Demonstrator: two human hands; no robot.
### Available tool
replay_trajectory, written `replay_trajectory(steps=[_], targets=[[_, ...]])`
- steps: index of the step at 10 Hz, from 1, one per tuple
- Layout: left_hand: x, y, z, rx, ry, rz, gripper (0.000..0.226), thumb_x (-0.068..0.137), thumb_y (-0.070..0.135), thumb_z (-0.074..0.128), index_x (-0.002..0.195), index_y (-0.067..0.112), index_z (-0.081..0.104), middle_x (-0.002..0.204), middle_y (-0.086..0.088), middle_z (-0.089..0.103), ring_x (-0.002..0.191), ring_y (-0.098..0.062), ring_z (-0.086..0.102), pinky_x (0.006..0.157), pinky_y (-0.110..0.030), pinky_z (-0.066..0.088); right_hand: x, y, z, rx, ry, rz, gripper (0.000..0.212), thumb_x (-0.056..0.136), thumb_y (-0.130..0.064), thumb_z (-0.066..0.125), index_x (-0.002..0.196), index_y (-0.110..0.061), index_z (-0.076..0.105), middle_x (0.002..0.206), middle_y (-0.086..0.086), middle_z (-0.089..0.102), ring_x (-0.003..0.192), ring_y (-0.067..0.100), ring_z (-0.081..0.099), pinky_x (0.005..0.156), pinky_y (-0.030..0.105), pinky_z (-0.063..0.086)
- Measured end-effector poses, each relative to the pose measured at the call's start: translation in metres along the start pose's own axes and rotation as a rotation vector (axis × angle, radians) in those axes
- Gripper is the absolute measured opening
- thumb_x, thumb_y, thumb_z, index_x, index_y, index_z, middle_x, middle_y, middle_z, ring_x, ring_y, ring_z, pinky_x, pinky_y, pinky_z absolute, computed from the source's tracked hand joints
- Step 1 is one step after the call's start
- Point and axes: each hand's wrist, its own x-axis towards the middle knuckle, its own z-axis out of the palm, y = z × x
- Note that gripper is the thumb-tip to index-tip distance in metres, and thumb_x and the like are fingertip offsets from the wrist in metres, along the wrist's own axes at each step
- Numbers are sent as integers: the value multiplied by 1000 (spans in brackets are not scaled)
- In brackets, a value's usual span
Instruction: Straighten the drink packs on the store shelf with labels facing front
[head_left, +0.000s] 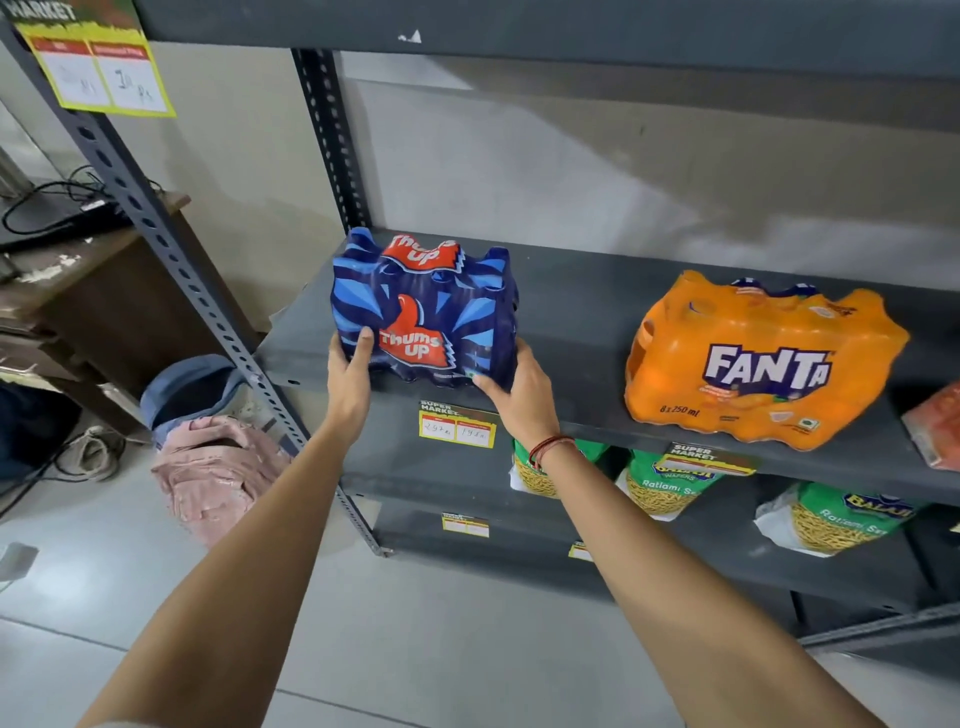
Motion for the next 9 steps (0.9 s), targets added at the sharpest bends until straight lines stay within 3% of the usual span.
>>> replay_trajectory(steps=[2,4,7,9], targets=[[-20,-8,10,61,-48,46,57,93,44,47,142,20,32,130,9,46,117,-8,46,98,-24,34,-9,11,-17,-14,56,9,53,85,-25,66,128,-6,43,128,13,58,115,26,56,85,20,42],[-29,-8,16,128,-55,96,52,94,44,45,140,21,36,122,14,46,111,-5,46,92,-23,34,-15,12,-24,-26,68,20,54,86,-24,64,131,-5,41,131,13,56,118,27,55,93,31,47],[-33,-3,10,253,-62,139,46,95,42,42,135,20,44,132,2,55,111,-11,50,94,-26,36,-20,4,-24,-17,76,81,55,86,-24,65,132,-5,42,131,14,56,118,28,56,94,35,48],[-45,-8,-2,409,54,124,35,95,22,47,126,6,54,125,-12,62,114,-27,57,87,-25,36,-34,12,-30,-13,175,76,47,84,-16,67,127,-5,49,125,14,61,114,28,59,94,36,48]])
